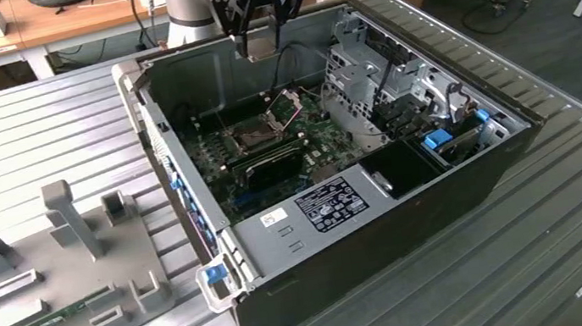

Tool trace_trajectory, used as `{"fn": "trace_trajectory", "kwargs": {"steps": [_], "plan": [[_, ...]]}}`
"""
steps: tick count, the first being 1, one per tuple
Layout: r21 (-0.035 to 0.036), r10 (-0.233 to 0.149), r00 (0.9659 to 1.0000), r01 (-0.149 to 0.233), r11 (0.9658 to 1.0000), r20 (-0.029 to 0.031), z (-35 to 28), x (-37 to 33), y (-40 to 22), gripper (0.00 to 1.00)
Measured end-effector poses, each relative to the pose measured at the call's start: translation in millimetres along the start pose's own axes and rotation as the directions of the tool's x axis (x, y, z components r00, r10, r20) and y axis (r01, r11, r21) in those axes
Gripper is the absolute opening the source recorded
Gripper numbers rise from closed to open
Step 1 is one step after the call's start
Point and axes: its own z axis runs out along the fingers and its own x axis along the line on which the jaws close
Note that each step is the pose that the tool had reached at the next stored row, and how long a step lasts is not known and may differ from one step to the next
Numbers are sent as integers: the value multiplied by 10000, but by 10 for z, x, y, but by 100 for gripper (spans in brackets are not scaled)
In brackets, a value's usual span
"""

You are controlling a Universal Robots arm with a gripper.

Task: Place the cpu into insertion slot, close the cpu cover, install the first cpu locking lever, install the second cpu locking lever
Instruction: 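Place the cpu into insertion slot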

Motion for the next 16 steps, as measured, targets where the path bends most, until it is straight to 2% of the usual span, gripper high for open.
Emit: {"fn": "trace_trajectory", "kwargs": {"steps": [16], "plan": [[1, 0, 10000, 0, 10000, 0, 47, 24, -5, 54]]}}
